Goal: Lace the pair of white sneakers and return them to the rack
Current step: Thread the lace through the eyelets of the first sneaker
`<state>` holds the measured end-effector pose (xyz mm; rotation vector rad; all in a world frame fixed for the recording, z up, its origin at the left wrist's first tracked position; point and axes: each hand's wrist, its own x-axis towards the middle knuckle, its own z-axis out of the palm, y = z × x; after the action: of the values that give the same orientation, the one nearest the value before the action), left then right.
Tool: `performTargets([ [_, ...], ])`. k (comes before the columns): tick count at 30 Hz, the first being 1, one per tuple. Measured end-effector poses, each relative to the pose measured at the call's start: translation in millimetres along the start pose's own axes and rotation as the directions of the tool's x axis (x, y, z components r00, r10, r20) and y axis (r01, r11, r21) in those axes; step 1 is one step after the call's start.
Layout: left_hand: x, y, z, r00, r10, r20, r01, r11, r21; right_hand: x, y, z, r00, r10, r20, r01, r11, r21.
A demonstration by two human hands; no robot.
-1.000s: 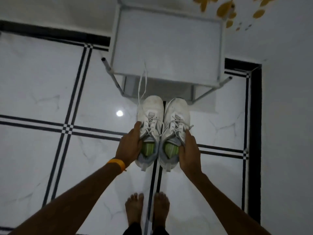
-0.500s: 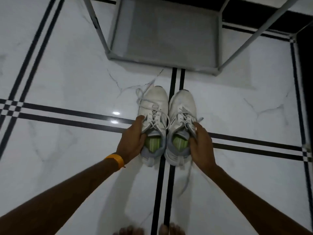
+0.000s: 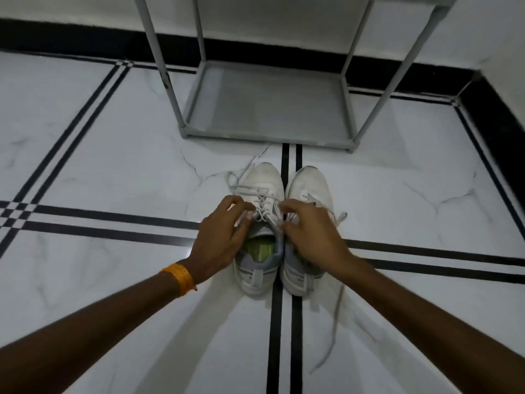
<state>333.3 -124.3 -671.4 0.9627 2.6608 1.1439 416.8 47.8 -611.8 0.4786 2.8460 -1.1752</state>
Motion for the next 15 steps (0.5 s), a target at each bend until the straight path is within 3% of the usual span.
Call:
performTargets([
  [3,18.4,-1.6,-9.6,0.994,0.023,0.107,-0.016,0.997,-0.07,13.8,-3.0,7.9,0.98,0.117,0.158,-0.136,0.984,0.113],
  [7,18.4,-6.9,-21.2,0.979,-0.081,0.186,0.094,0.994,-0.062,17.7,-12.2,8.9,0.981,0.144,0.129,-0.155,0.985,0.075],
  [13,16.0,-0.3,-19.0,0.967,-0.053,0.249,0.038,0.997,0.065,31.0,-14.1,11.1,0.953,0.262,0.155,-0.269,0.963,0.028],
  [15,19.0,1.8,-18.9,0.971,-0.081,0.227,0.08,0.997,0.012,33.7,-14.6,7.4,0.94,0.305,0.151,-0.313,0.949,0.028],
])
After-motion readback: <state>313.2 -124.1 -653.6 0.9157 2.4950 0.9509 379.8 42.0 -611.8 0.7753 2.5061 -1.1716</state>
